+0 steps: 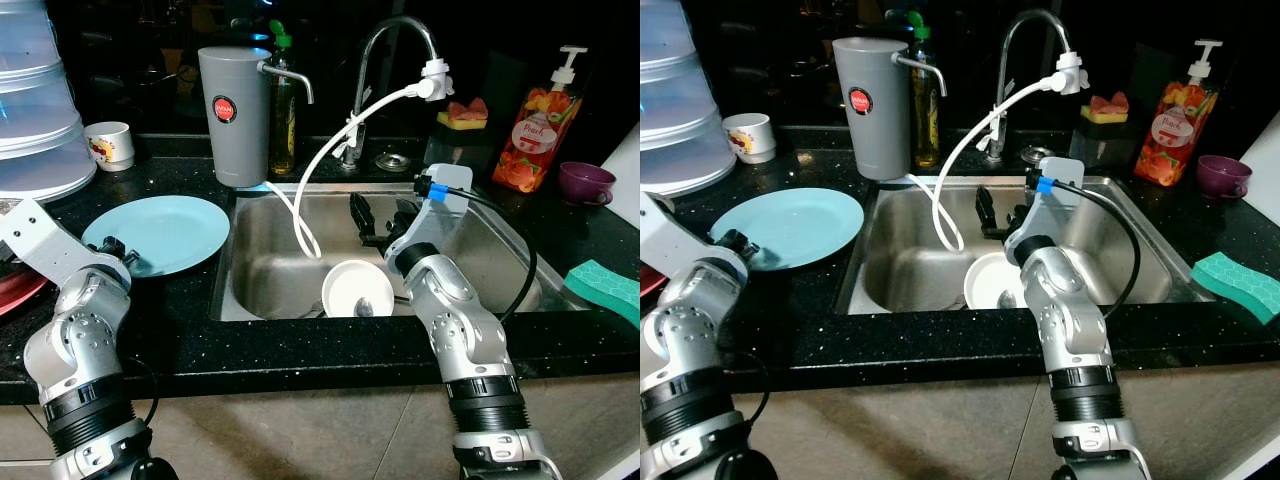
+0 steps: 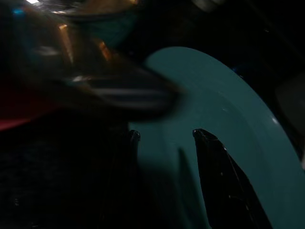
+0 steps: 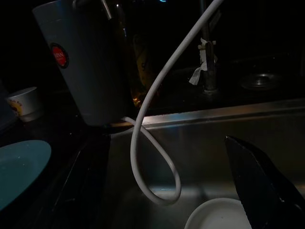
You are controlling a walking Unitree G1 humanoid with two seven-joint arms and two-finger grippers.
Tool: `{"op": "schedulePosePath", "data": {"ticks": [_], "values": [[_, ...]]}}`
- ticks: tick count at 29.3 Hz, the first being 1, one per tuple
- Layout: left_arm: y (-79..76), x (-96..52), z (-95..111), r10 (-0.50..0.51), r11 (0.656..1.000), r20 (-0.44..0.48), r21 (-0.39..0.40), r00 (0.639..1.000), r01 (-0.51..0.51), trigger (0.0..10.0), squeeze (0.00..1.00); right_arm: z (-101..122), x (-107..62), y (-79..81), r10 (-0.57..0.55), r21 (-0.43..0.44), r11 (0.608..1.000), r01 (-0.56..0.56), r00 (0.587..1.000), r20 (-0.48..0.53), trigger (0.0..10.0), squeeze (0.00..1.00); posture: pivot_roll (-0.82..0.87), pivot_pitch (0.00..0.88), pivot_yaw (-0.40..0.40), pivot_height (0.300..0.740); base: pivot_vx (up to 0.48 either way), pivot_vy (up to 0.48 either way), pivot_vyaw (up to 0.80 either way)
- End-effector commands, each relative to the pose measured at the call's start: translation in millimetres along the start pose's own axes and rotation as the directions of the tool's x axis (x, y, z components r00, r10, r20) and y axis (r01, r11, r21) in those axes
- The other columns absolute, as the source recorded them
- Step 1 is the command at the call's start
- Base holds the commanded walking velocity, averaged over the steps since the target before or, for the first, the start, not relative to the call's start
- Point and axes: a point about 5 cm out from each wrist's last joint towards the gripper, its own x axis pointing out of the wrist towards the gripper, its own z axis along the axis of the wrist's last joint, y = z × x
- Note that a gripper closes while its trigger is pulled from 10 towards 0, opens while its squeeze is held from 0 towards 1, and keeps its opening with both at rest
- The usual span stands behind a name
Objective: Kitchen organization
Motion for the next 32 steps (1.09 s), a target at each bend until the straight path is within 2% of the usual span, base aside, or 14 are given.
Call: {"op": "schedulePosePath", "data": {"ticks": [1, 7, 12, 14, 17, 21, 22, 26, 27, 28, 29, 30, 31, 32], "values": [[7.3, -0.7, 0, 0.038, 0.999, 0.006, -0.019, 0.999, -0.038, 10.0, 0.00, -1, 0.3, -2.5, -0.010, -0.002, 1.000, 0.010, 1.000, -0.004, 10.0, 0.00, 0.04, 0.144, -0.037, 0.740, 0.000, 0.000, 0.00], [10.5, -1.6, 14, 0.062, 0.998, 0.086, -0.024, 0.994, -0.060, 10.0, 0.00, -1, 0.7, -2.8, -0.009, -0.002, 1.000, 0.009, 1.000, -0.005, 10.0, 0.00, 0.04, 0.141, -0.040, 0.740, 0.000, 0.000, 0.00], [14.1, 0.9, 4, 0.076, 0.993, 0.012, -0.088, 0.997, -0.075, 10.0, 0.00, -1, 1.0, -2.2, -0.008, -0.002, 1.000, 0.008, 1.000, -0.004, 10.0, 0.00, 0.03, 0.140, -0.041, 0.740, 0.000, 0.000, 0.00], [14.5, 3.9, -5, 0.076, 0.982, -0.060, -0.166, 0.995, -0.085, 10.0, 0.00, 0, 1.2, -1.9, -0.007, -0.002, 1.000, 0.007, 1.000, -0.002, 10.0, 0.00, 0.03, 0.140, -0.041, 0.740, 0.000, 0.000, 0.00], [13.4, 5.4, -9, 0.071, 0.972, -0.104, -0.216, 0.992, -0.092, 10.0, 0.00, 0, 1.2, -2.0, -0.008, -0.003, 1.000, 0.008, 1.000, -0.001, 10.0, 0.00, 0.03, 0.140, -0.041, 0.740, 0.000, 0.000, 0.00], [10.6, 8.5, -16, 0.037, 0.964, -0.165, -0.254, 0.986, -0.079, 10.0, 0.00, 1, 1.0, -2.6, -0.010, -0.005, 1.000, 0.010, 1.000, 0.001, 10.0, 0.00, 0.03, 0.140, -0.041, 0.740, 0.000, 0.000, 0.00], [9.8, 9.5, -17, 0.027, 0.962, -0.172, -0.262, 0.985, -0.072, 8.6, 0.00, 2, 1.0, -2.7, -0.011, -0.005, 1.000, 0.011, 1.000, 0.002, 10.0, 0.00, 0.03, 0.140, -0.041, 0.740, 0.000, 0.000, 0.00], [5.2, 12.6, -18, -0.021, 0.953, -0.199, -0.301, 0.980, -0.040, 8.4, 0.00, 2, 1.4, -2.7, -0.011, -0.004, 1.000, 0.011, 1.000, 0.004, 10.0, 0.00, 0.03, 0.136, -0.041, 0.740, 0.000, 0.000, 0.00], [4.4, 13.9, -17, -0.028, 0.954, -0.203, -0.298, 0.979, -0.035, 7.3, 0.00, 2, 1.6, -2.6, -0.011, -0.004, 1.000, 0.011, 1.000, 0.004, 10.0, 0.00, 0.03, 0.136, -0.041, 0.740, 0.000, 0.000, 0.00], [4.4, 13.9, -17, -0.028, 0.954, -0.203, -0.298, 0.979, -0.035, 7.3, 0.00, 2, 1.6, -2.6, -0.011, -0.004, 1.000, 0.011, 1.000, 0.004, 10.0, 0.00, 0.03, 0.136, -0.041, 0.740, 0.000, 0.000, 0.00], [4.7, 16.3, -16, -0.034, 0.960, -0.211, -0.277, 0.977, -0.027, 2.4, 0.00, 2, 1.8, -2.4, -0.011, -0.004, 1.000, 0.011, 1.000, 0.006, 10.0, 0.00, 0.03, 0.136, -0.041, 0.740, 0.000, 0.000, 0.00], [4.7, 16.3, -16, -0.034, 0.960, -0.211, -0.277, 0.977, -0.027, 2.4, 0.00, 2, 1.8, -2.4, -0.011, -0.004, 1.000, 0.011, 1.000, 0.006, 10.0, 0.00, 0.03, 0.136, -0.041, 0.740, 0.000, 0.000, 0.00], [5.2, 17.4, -15, -0.032, 0.961, -0.208, -0.275, 0.978, -0.027, 0.0, 0.00, 3, 1.9, -2.4, -0.011, -0.004, 1.000, 0.011, 1.000, 0.007, 10.0, 0.00, 0.03, 0.136, -0.041, 0.740, 0.000, 0.000, 0.00], [5.5, 18.0, -14, -0.032, 0.962, -0.202, -0.271, 0.979, -0.025, 0.0, 0.00, 3, 1.9, -2.4, -0.011, -0.004, 1.000, 0.011, 1.000, 0.007, 10.0, 0.00, 0.03, 0.136, -0.041, 0.740, 0.000, 0.000, 0.00]]}}
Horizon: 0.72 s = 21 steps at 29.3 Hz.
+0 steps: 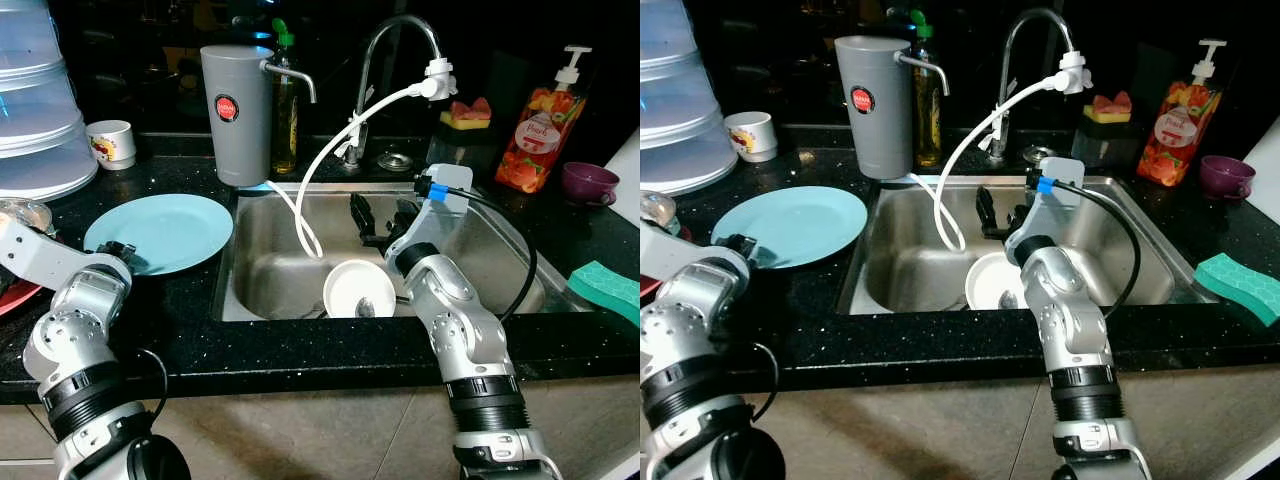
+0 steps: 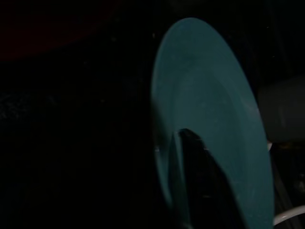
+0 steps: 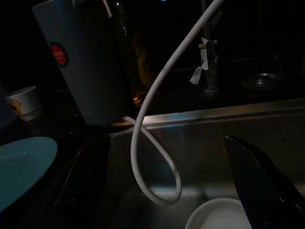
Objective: Kitchen organization
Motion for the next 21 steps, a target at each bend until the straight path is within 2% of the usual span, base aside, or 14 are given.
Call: {"op": "schedulePosePath", "data": {"ticks": [1, 3, 5, 7, 8, 11, 12, 13, 14, 15, 16, 18, 20, 21], "values": [[4.9, 3.0, -4, 0.014, 1.000, -0.029, 0.010, 0.999, -0.014, 0.0, 0.00, 3, 1.5, -2.0, -0.011, -0.003, 1.000, 0.011, 1.000, 0.007, 10.0, 0.00, 0.03, 0.136, -0.041, 0.740, 0.000, 0.000, 0.00], [4.6, 3.1, -3, 0.014, 1.000, -0.023, 0.014, 1.000, -0.013, 0.0, 0.00, 3, 1.5, -2.0, -0.012, -0.004, 1.000, 0.012, 1.000, 0.008, 10.0, 0.00, 0.03, 0.136, -0.041, 0.740, 0.000, 0.000, 0.00], [3.3, 2.9, 0, 0.004, 0.999, 0.000, 0.047, 1.000, -0.004, 0.0, 0.00, 3, 1.6, -1.9, -0.012, -0.004, 1.000, 0.012, 1.000, 0.007, 10.0, 0.00, 0.03, 0.136, -0.041, 0.740, 0.000, 0.000, 0.00], [1.3, 1.5, 4, -0.010, 0.993, 0.053, 0.120, 0.999, 0.003, 0.0, 0.00, 3, 1.8, -1.7, -0.011, -0.004, 1.000, 0.011, 1.000, 0.007, 10.0, 0.00, 0.03, 0.136, -0.041, 0.740, 0.000, 0.000, 0.00], [1.3, 1.5, 4, -0.010, 0.993, 0.053, 0.120, 0.999, 0.003, 0.0, 0.00, 3, 1.8, -1.7, -0.011, -0.004, 1.000, 0.011, 1.000, 0.007, 10.0, 0.00, 0.03, 0.136, -0.041, 0.740, 0.000, 0.000, 0.00], [-9.6, -3.2, 8, -0.080, 0.981, 0.115, 0.187, 0.990, 0.058, 0.0, 0.00, 3, 2.3, -1.2, -0.010, -0.004, 1.000, 0.010, 1.000, 0.008, 10.0, 0.00, 0.03, 0.127, -0.041, 0.740, 0.000, 0.000, 0.00], [-9.6, -3.2, 8, -0.080, 0.981, 0.115, 0.187, 0.990, 0.058, 0.0, 0.00, 3, 2.3, -1.2, -0.010, -0.004, 1.000, 0.010, 1.000, 0.008, 10.0, 0.00, 0.03, 0.127, -0.041, 0.740, 0.000, 0.000, 0.00], [-15.3, -5.2, 7, -0.124, 0.975, 0.118, 0.201, 0.985, 0.098, 3.8, 0.00, 3, 2.4, -1.2, -0.010, -0.004, 1.000, 0.010, 1.000, 0.008, 10.0, 0.00, 0.03, 0.127, -0.041, 0.740, 0.000, 0.000, 0.00], [-15.3, -5.2, 7, -0.124, 0.975, 0.118, 0.201, 0.985, 0.098, 3.8, 0.00, 3, 2.4, -1.2, -0.010, -0.004, 1.000, 0.010, 1.000, 0.008, 10.0, 0.00, 0.03, 0.127, -0.041, 0.740, 0.000, 0.000, 0.00], [-20.3, -6.9, 7, -0.172, 0.969, 0.116, 0.201, 0.978, 0.146, 10.0, 0.00, 3, 2.5, -1.2, -0.010, -0.004, 1.000, 0.010, 1.000, 0.009, 10.0, 0.00, 0.03, 0.123, -0.040, 0.740, 0.000, 0.000, 0.00], [-20.3, -6.9, 7, -0.172, 0.969, 0.116, 0.201, 0.978, 0.146, 10.0, 0.00, 3, 2.5, -1.2, -0.010, -0.004, 1.000, 0.010, 1.000, 0.009, 10.0, 0.00, 0.03, 0.123, -0.040, 0.740, 0.000, 0.000, 0.00], [-29.9, -11.1, 6, -0.259, 0.955, 0.111, 0.179, 0.959, 0.237, 10.0, 0.00, 3, 2.7, -1.4, -0.011, -0.004, 1.000, 0.011, 1.000, 0.010, 10.0, 0.00, 0.03, 0.123, -0.040, 0.740, 0.000, 0.000, 0.00], [-29.9, -11.1, 6, -0.259, 0.955, 0.111, 0.179, 0.959, 0.237, 10.0, 0.00, 3, 2.7, -1.4, -0.011, -0.004, 1.000, 0.011, 1.000, 0.010, 10.0, 0.00, 0.03, 0.123, -0.040, 0.740, 0.000, 0.000, 0.00], [-34.2, -13.1, 6, -0.296, 0.946, 0.105, 0.169, 0.949, 0.276, 10.0, 0.00, 3, 2.7, -1.5, -0.011, -0.004, 1.000, 0.011, 1.000, 0.012, 10.0, 0.00, 0.03, 0.123, -0.040, 0.740, 0.000, 0.000, 0.00]]}}
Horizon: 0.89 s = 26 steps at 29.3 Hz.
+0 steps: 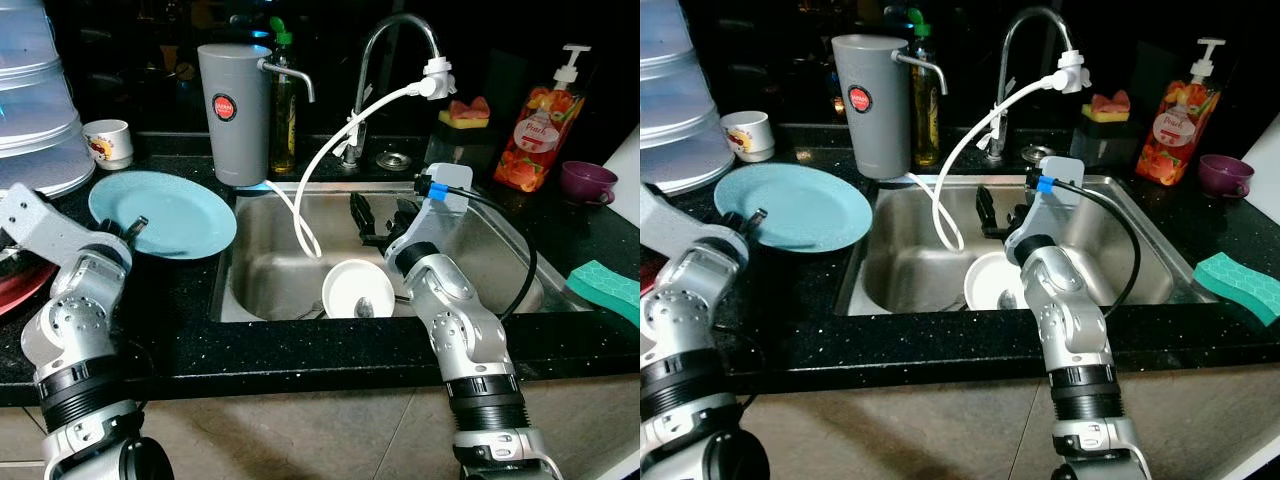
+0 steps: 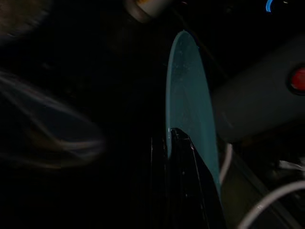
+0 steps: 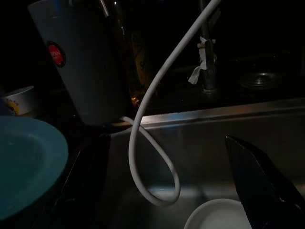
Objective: Kitchen organization
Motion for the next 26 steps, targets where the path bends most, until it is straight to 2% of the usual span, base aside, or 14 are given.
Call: {"op": "schedulePosePath", "data": {"ticks": [1, 3, 5, 7, 9, 11, 14, 15, 16, 17, 20, 23, 24, 26], "values": [[-9.5, -3.1, -4, -0.088, 0.996, -0.013, -0.016, 0.996, 0.087, 10.0, 0.00, 2, 1.7, -2.2, -0.010, 0.009, 1.000, 0.009, 1.000, 0.008, 10.0, 0.00, 0.03, 0.123, -0.040, 0.740, 0.000, 0.000, 0.00], [-9.5, -3.1, -4, -0.088, 0.996, -0.013, -0.016, 0.996, 0.087, 10.0, 0.00, 2, 1.7, -2.2, -0.010, 0.009, 1.000, 0.009, 1.000, 0.008, 10.0, 0.00, 0.03, 0.123, -0.040, 0.740, 0.000, 0.000, 0.00], [-24.1, -8.5, -10, -0.237, 0.971, -0.053, -0.030, 0.970, 0.236, 10.0, 0.00, 1, 1.4, -2.7, 0.000, 0.055, 0.998, 0.000, 1.000, -0.003, 10.0, 0.00, 0.03, 0.115, -0.041, 0.740, 0.000, 0.000, 0.00], [-24.1, -8.5, -10, -0.237, 0.971, -0.053, -0.030, 0.970, 0.236, 10.0, 0.00, 1, 1.4, -2.7, 0.000, 0.055, 0.998, 0.000, 1.000, -0.003, 10.0, 0.00, 0.03, 0.115, -0.041, 0.740, 0.000, 0.000, 0.00], [-39.8, -19.1, -12, -0.445, 0.895, -0.107, -0.032, 0.889, 0.444, 10.0, 0.00, 2, 0.5, -6.8, 0.004, 0.152, 0.988, -0.003, 1.000, -0.006, 10.0, 0.00, 0.03, 0.114, -0.042, 0.740, 0.000, 0.000, 0.00], [-43.9, -25.2, -8, -0.559, 0.826, -0.144, -0.007, 0.816, 0.564, 10.0, 0.00, 7, -0.5, -13.1, 0.001, 0.210, 0.978, -0.002, 1.000, 0.007, 10.0, 0.00, 0.03, 0.115, -0.041, 0.740, 0.000, 0.000, 0.00], [-42.8, -26.2, -2, -0.590, 0.798, -0.162, 0.035, 0.791, 0.602, 10.0, 0.00, 11, -1.5, -17.9, -0.004, 0.220, 0.975, 0.001, 1.000, 0.015, 10.0, 0.00, 0.03, 0.119, -0.041, 0.740, 0.000, 0.000, 0.00], [-43.0, -28.0, 1, -0.621, 0.768, -0.184, 0.051, 0.762, 0.638, 10.0, 0.00, 13, -2.5, -21.1, -0.007, 0.227, 0.974, 0.002, 1.000, 0.019, 10.0, 0.00, 0.03, 0.121, -0.040, 0.740, 0.000, 0.000, 0.00], [-43.0, -28.0, 1, -0.621, 0.768, -0.184, 0.051, 0.762, 0.638, 10.0, 0.00, 13, -2.5, -21.1, -0.007, 0.227, 0.974, 0.002, 1.000, 0.019, 10.0, 0.00, 0.03, 0.121, -0.040, 0.740, 0.000, 0.000, 0.00], [-43.5, -33.5, 5, -0.680, 0.705, -0.226, 0.060, 0.698, 0.706, 10.0, 0.00, 15, -4.1, -24.4, -0.007, 0.257, 0.966, 0.000, 1.000, 0.025, 10.0, 0.00, 0.03, 0.121, -0.040, 0.740, 0.000, 0.000, 0.00], [-43.4, -35.3, 6, -0.701, 0.679, -0.242, 0.063, 0.671, 0.731, 10.0, 0.00, 17, -5.3, -25.0, 0.000, 0.292, 0.956, -0.009, 1.000, 0.031, 10.0, 0.00, 0.03, 0.124, -0.038, 0.740, 0.000, 0.000, 0.00], [-46.2, -36.4, 6, -0.741, 0.642, -0.240, 0.020, 0.627, 0.767, 10.0, 0.00, 20, -7.4, -21.0, 0.047, 0.366, 0.929, -0.060, 0.998, 0.044, 10.0, 0.00, 0.03, 0.124, -0.038, 0.740, 0.000, 0.000, 0.00], [-46.2, -36.4, 6, -0.741, 0.642, -0.240, 0.020, 0.627, 0.767, 10.0, 0.00, 20, -7.4, -21.0, 0.047, 0.366, 0.929, -0.060, 0.998, 0.044, 10.0, 0.00, 0.03, 0.124, -0.038, 0.740, 0.000, 0.000, 0.00], [-52.4, -39.7, 4, -0.787, 0.595, -0.231, -0.042, 0.572, 0.803, 10.0, 0.00, 23, -9.9, -16.0, 0.105, 0.425, 0.897, -0.121, 0.993, 0.062, 10.0, 0.00, 0.03, 0.126, -0.042, 0.740, 0.000, 0.000, 0.00]]}}
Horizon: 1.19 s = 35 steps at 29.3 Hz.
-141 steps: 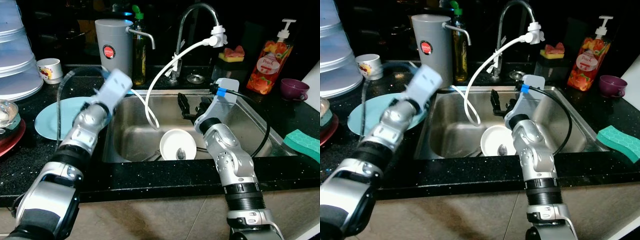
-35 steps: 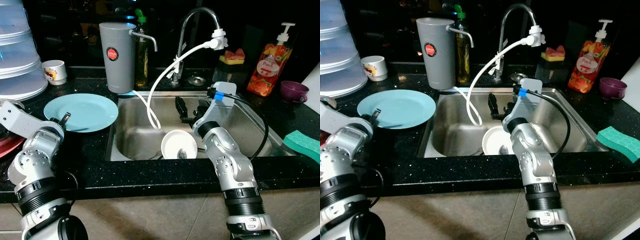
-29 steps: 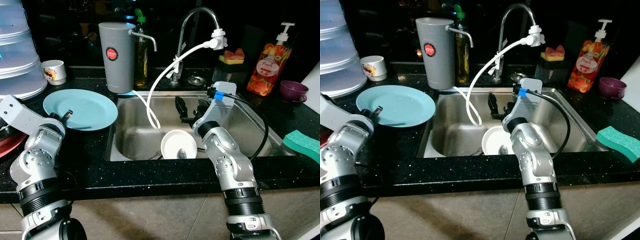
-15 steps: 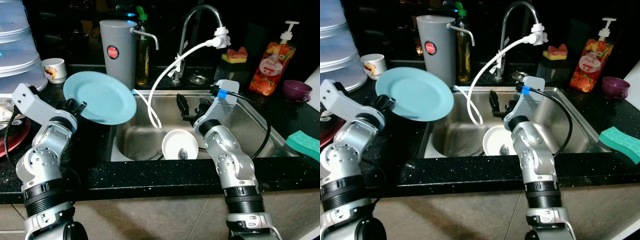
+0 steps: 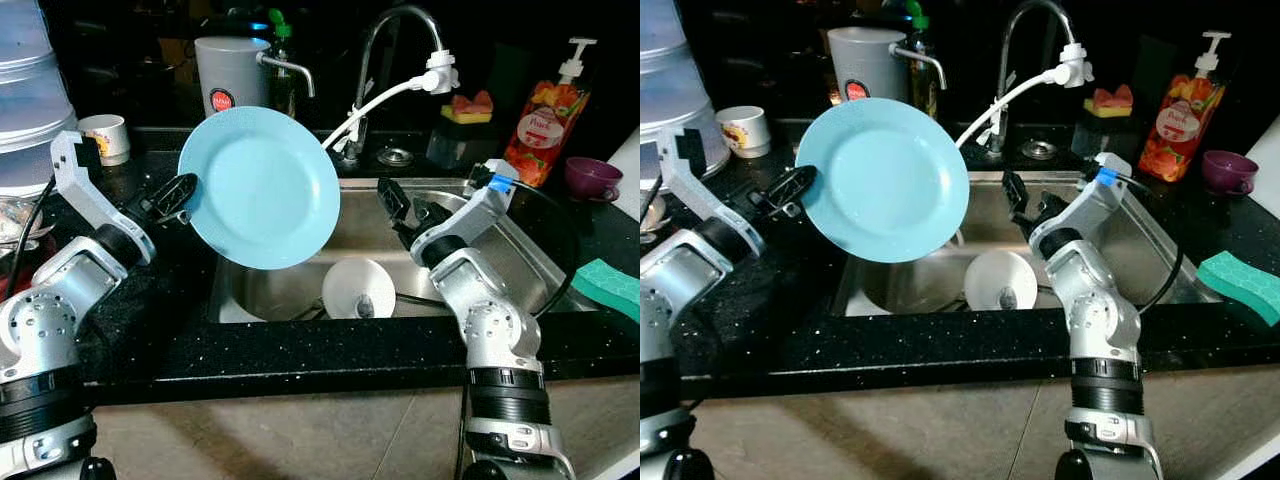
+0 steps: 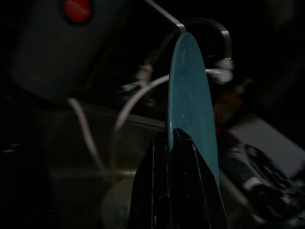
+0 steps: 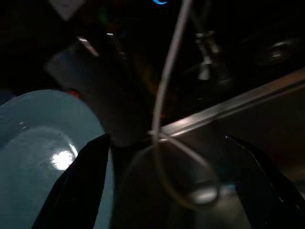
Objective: Kitchen organization
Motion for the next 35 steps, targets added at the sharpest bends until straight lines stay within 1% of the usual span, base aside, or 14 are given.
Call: {"op": "schedulePosePath", "data": {"ticks": [1, 2, 5, 6, 7, 9, 16, 17, 18, 20, 24, 32, 33, 35], "values": [[-10.6, 3.2, -2, -0.102, 0.993, 0.007, -0.050, 0.995, 0.103, 10.0, 0.00, 2, -4.0, 6.3, 0.070, 0.078, 0.994, -0.070, 0.998, 0.003, 10.0, 0.00, 0.03, 0.126, -0.042, 0.740, 0.000, 0.000, 0.00], [-10.6, 3.2, -2, -0.102, 0.993, 0.007, -0.050, 0.995, 0.103, 10.0, 0.00, 2, -4.0, 6.3, 0.070, 0.078, 0.994, -0.070, 0.998, 0.003, 10.0, 0.00, 0.03, 0.126, -0.042, 0.740, 0.000, 0.000, 0.00], [-19.8, 11.1, -5, -0.187, 0.976, 0.039, -0.108, 0.982, 0.191, 10.0, 0.00, 6, -8.5, 11.2, 0.132, 0.161, 0.978, -0.134, 0.991, 0.023, 10.0, 0.00, 0.03, 0.126, -0.042, 0.740, 0.000, 0.000, 0.00], [-19.8, 11.1, -5, -0.187, 0.976, 0.039, -0.108, 0.982, 0.191, 10.0, 0.00, 6, -8.5, 11.2, 0.132, 0.161, 0.978, -0.134, 0.991, 0.023, 10.0, 0.00, 0.03, 0.126, -0.042, 0.740, 0.000, 0.000, 0.00], [-24.2, 18.6, -5, -0.223, 0.962, 0.065, -0.146, 0.973, 0.230, 10.0, 0.00, 10, -11.4, 12.9, 0.161, 0.195, 0.967, -0.165, 0.986, 0.034, 10.0, 0.00, 0.01, 0.125, -0.045, 0.740, 0.000, 0.000, 0.00], [-26.3, 24.1, -6, -0.237, 0.956, 0.078, -0.159, 0.968, 0.247, 10.0, 0.00, 11, -14.4, 14.5, 0.182, 0.206, 0.961, -0.186, 0.983, 0.038, 10.0, 0.00, 0.01, 0.125, -0.043, 0.740, 0.000, 0.000, 0.00], [-32.4, 32.1, -7, -0.273, 0.944, 0.080, -0.172, 0.959, 0.283, 10.0, 0.00, 12, -20.9, 17.8, 0.218, 0.223, 0.950, -0.219, 0.975, 0.029, 10.0, 0.00, 0.00, 0.125, -0.038, 0.740, 0.000, 0.000, 0.00], [-33.5, 33.1, -8, -0.278, 0.943, 0.077, -0.169, 0.958, 0.287, 10.0, 0.00, 12, -21.6, 17.8, 0.220, 0.224, 0.949, -0.221, 0.975, 0.028, 6.7, 0.00, 0.00, 0.125, -0.038, 0.740, 0.000, 0.000, 0.00], [-34.1, 33.7, -9, -0.281, 0.943, 0.072, -0.167, 0.957, 0.289, 10.0, 0.00, 12, -22.2, 17.3, 0.216, 0.227, 0.949, -0.217, 0.976, 0.029, 0.0, 0.00, 0.00, 0.125, -0.038, 0.740, 0.000, 0.000, 0.00], [-34.3, 34.1, -9, -0.282, 0.943, 0.067, -0.162, 0.957, 0.290, 10.0, 0.00, 12, -22.6, 16.7, 0.212, 0.233, 0.949, -0.213, 0.977, 0.031, 0.0, 0.00, 0.00, 0.126, -0.038, 0.740, 0.000, 0.000, 0.00], [-33.4, 34.8, -14, -0.283, 0.946, 0.044, -0.153, 0.958, 0.286, 10.0, 0.00, 15, -26.3, 21.8, 0.267, 0.280, 0.920, -0.275, 0.961, 0.067, 0.0, 0.00, 0.00, 0.126, -0.038, 0.740, 0.000, 0.000, 0.00], [-32.0, 35.2, -20, -0.276, 0.949, 0.038, -0.149, 0.960, 0.278, 10.0, 0.00, 21, -31.4, 31.3, 0.339, 0.298, 0.886, -0.357, 0.934, 0.112, 0.0, 0.00, 0.00, 0.127, -0.043, 0.740, 0.000, 0.000, 0.00], [-31.5, 35.7, -20, -0.267, 0.954, 0.036, -0.135, 0.963, 0.269, 10.0, 0.00, 22, -32.7, 33.0, 0.351, 0.298, 0.879, -0.371, 0.929, 0.119, 0.0, 0.00, 0.00, 0.127, -0.043, 0.740, 0.000, 0.000, 0.00], [-31.5, 35.7, -20, -0.267, 0.954, 0.036, -0.135, 0.963, 0.269, 10.0, 0.00, 22, -32.7, 33.0, 0.351, 0.298, 0.879, -0.371, 0.929, 0.119, 0.0, 0.00, 0.00, 0.127, -0.043, 0.740, 0.000, 0.000, 0.00]]}}
